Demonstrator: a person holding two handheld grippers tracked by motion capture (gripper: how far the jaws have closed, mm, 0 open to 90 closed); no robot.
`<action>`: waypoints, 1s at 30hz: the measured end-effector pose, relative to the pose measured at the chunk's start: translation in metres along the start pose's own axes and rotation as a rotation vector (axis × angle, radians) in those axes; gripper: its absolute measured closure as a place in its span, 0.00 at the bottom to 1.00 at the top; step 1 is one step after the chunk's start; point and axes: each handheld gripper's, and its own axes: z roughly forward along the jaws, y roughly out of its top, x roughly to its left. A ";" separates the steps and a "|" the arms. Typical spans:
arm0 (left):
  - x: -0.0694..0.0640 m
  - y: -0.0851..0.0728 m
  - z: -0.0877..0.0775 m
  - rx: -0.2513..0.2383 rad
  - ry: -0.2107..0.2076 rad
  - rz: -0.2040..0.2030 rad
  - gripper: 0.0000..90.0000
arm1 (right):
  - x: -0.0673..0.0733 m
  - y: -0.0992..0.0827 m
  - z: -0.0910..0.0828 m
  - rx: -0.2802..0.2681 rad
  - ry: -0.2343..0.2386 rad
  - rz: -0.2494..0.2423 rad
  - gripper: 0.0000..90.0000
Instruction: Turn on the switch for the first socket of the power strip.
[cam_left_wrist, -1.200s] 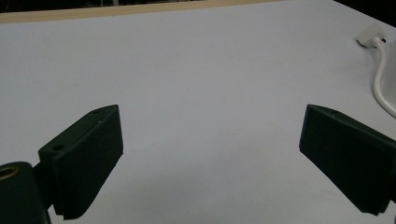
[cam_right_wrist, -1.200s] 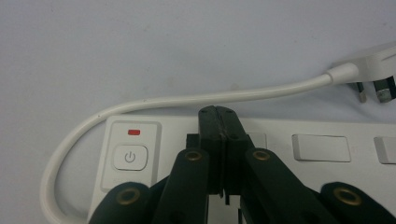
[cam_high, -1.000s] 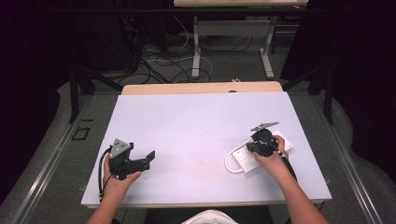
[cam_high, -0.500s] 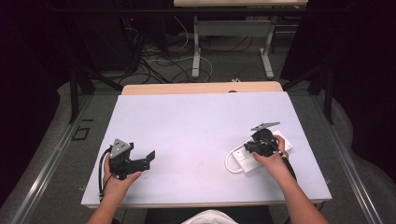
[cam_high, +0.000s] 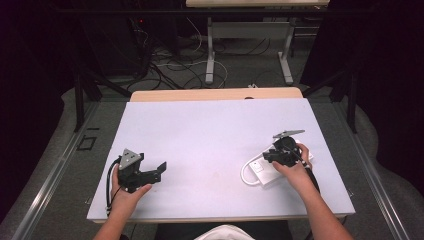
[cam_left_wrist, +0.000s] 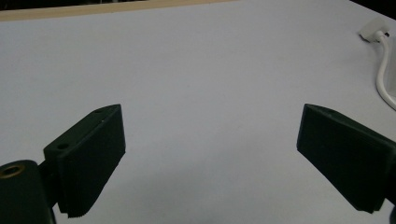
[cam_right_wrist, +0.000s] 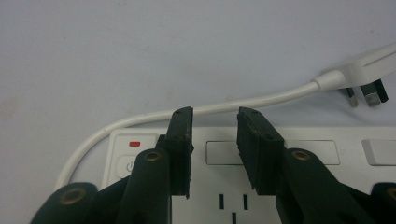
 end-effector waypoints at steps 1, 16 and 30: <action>0.000 0.000 0.000 -0.001 0.000 -0.001 0.09 | 0.000 0.000 0.000 0.005 0.001 0.002 0.73; 0.000 -0.001 0.001 0.004 0.006 -0.001 0.10 | 0.000 -0.003 0.006 0.011 0.000 -0.015 0.72; 0.000 -0.001 0.001 0.007 0.008 -0.002 0.10 | -0.007 -0.006 0.006 -0.023 -0.019 -0.004 0.66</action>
